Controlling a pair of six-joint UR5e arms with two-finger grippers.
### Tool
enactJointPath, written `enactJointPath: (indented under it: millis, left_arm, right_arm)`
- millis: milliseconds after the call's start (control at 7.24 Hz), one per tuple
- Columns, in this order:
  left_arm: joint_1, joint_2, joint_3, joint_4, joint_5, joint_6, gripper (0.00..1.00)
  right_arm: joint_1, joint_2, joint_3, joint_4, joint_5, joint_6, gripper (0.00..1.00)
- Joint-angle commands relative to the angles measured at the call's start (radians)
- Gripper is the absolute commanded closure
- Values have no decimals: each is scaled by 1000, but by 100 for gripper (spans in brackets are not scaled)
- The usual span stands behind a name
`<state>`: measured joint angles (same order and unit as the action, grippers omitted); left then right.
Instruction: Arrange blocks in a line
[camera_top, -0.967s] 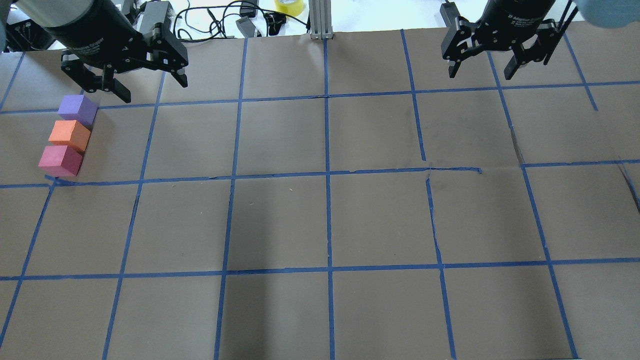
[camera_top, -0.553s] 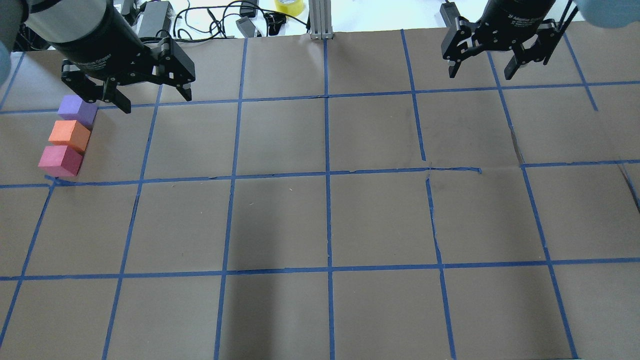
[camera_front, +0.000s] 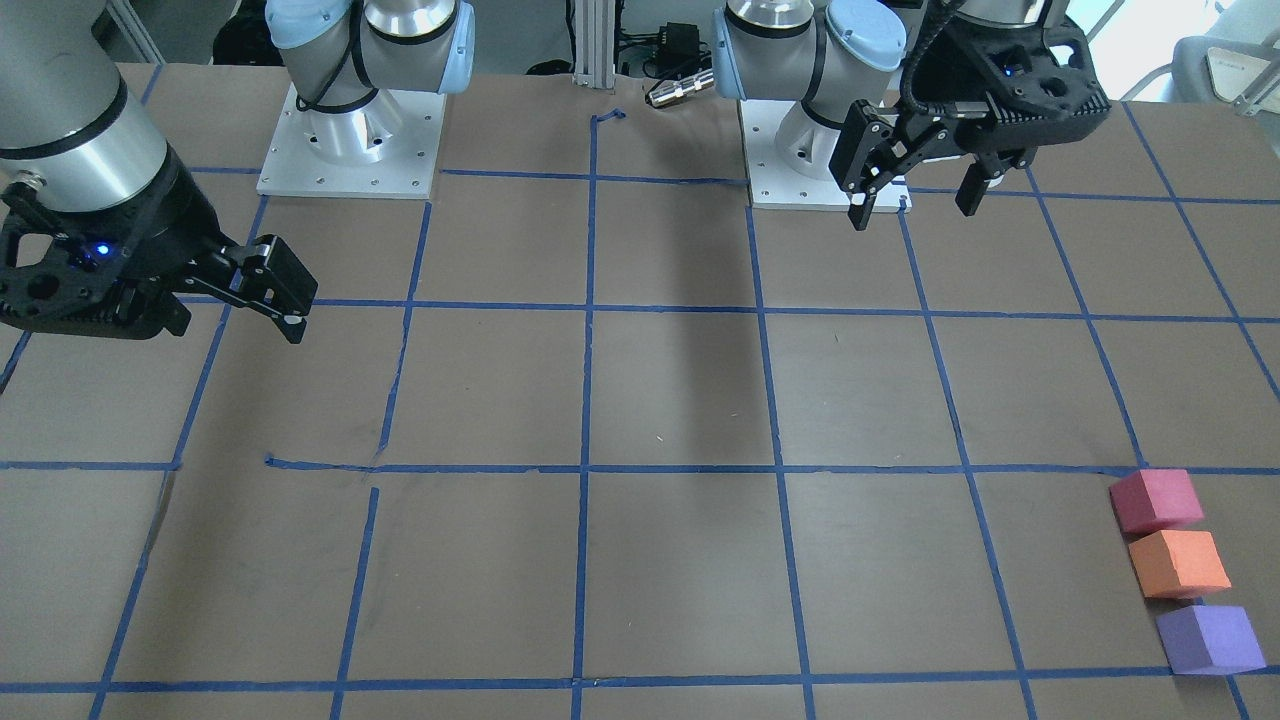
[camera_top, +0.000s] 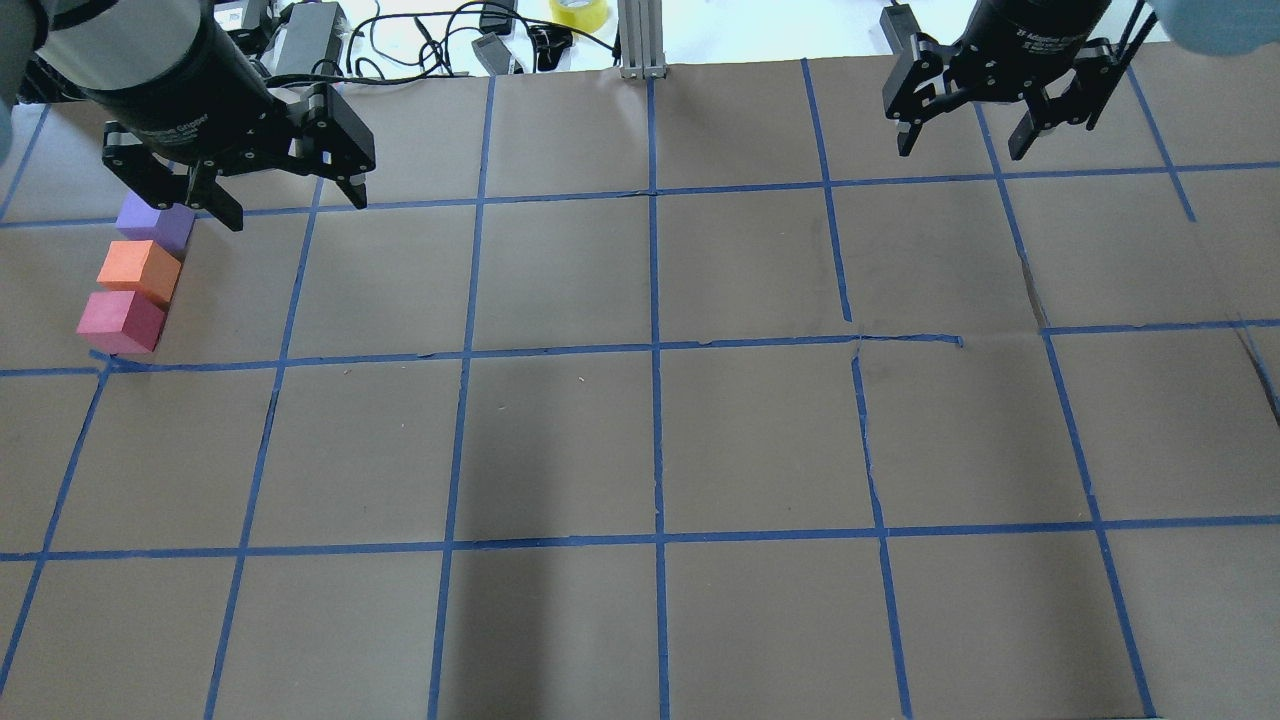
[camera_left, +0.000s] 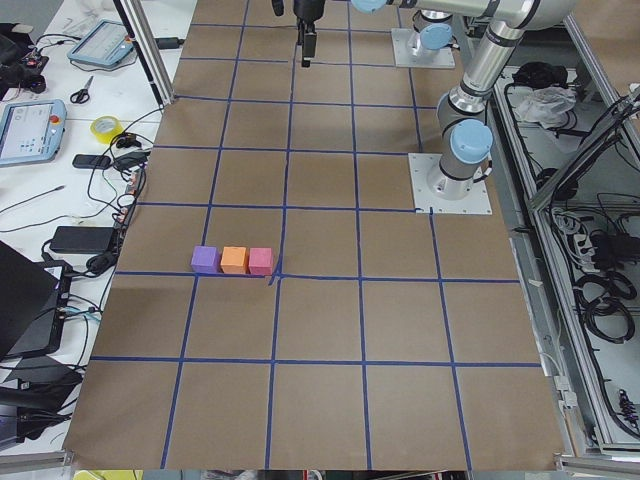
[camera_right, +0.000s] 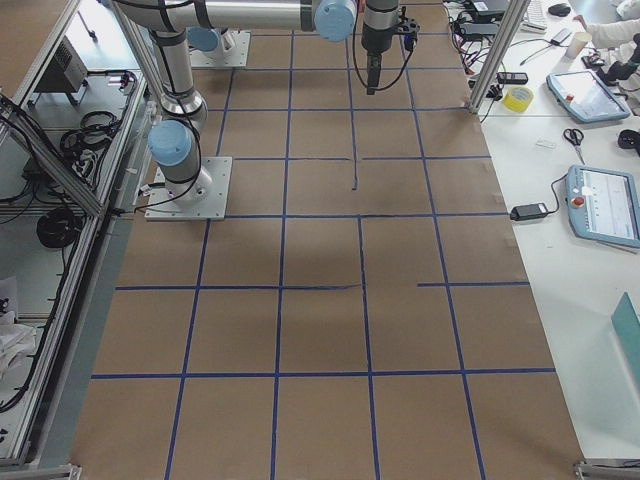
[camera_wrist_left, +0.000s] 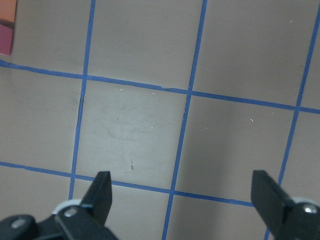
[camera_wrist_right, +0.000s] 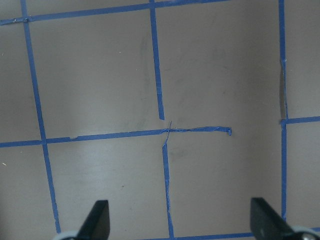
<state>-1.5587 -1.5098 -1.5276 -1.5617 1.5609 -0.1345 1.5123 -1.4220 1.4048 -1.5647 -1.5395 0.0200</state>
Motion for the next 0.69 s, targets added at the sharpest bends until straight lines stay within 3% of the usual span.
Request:
enactJointPath:
  millis: [0, 553]
  left_arm:
    - [8, -7, 7, 0, 7, 122, 0]
    - [5, 5, -11, 2, 13, 133, 0]
  right_arm:
    - [0, 0, -1, 0, -1, 0, 0]
    - [0, -2, -1, 0, -1, 0, 0]
